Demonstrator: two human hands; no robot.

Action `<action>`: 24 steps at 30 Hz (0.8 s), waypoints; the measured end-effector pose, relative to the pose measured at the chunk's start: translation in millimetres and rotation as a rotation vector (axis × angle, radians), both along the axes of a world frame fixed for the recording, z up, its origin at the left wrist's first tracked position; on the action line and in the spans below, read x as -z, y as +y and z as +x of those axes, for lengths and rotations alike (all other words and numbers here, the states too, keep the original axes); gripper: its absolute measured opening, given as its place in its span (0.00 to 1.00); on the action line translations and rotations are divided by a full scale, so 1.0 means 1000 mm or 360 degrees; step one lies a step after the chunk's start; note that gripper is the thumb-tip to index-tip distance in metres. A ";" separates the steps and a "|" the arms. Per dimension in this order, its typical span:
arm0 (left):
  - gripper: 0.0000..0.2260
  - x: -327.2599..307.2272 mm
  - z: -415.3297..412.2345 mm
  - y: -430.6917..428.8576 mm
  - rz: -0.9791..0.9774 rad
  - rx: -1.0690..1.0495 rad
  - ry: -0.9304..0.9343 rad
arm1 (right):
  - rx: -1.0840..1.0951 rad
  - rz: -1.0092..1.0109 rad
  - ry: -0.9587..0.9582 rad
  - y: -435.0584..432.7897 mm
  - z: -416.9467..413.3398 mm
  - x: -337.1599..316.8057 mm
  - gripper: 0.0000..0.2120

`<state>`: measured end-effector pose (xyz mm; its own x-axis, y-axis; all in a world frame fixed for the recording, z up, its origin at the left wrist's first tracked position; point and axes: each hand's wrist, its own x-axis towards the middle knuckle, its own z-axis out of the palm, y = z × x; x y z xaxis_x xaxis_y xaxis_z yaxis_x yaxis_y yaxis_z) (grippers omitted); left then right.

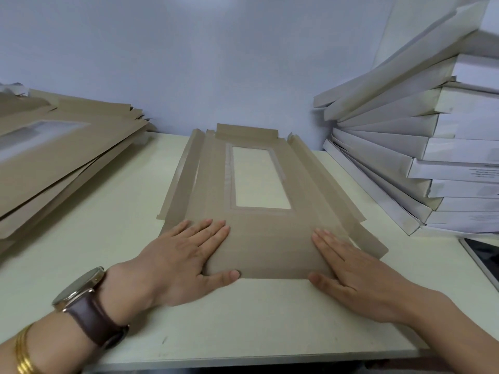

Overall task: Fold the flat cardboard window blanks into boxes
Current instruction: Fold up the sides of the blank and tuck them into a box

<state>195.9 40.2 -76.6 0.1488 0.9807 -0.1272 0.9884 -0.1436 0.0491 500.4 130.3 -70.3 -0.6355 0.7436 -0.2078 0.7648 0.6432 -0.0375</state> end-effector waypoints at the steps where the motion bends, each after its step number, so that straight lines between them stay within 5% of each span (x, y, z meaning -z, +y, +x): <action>1: 0.44 0.000 0.000 0.000 0.0034 -0.0007 -0.0008 | 0.0001 0.0010 0.0024 0.001 0.000 0.000 0.43; 10: 0.27 -0.004 0.009 0.000 0.0454 0.0236 -0.0358 | -0.0095 0.0149 0.0348 -0.002 0.003 -0.002 0.35; 14: 0.18 -0.004 0.010 0.000 0.0514 0.0256 -0.0396 | -0.0183 0.0243 0.0511 -0.001 0.005 0.000 0.22; 24: 0.11 -0.007 0.009 0.007 0.0557 0.0164 -0.0424 | -0.0248 0.0324 0.0652 0.010 0.006 0.003 0.10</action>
<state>205.3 47.5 -69.3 0.2308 0.9362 0.2652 0.9275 -0.2940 0.2307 506.0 140.7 -73.7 -0.7417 0.6326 0.2229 0.6072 0.7745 -0.1773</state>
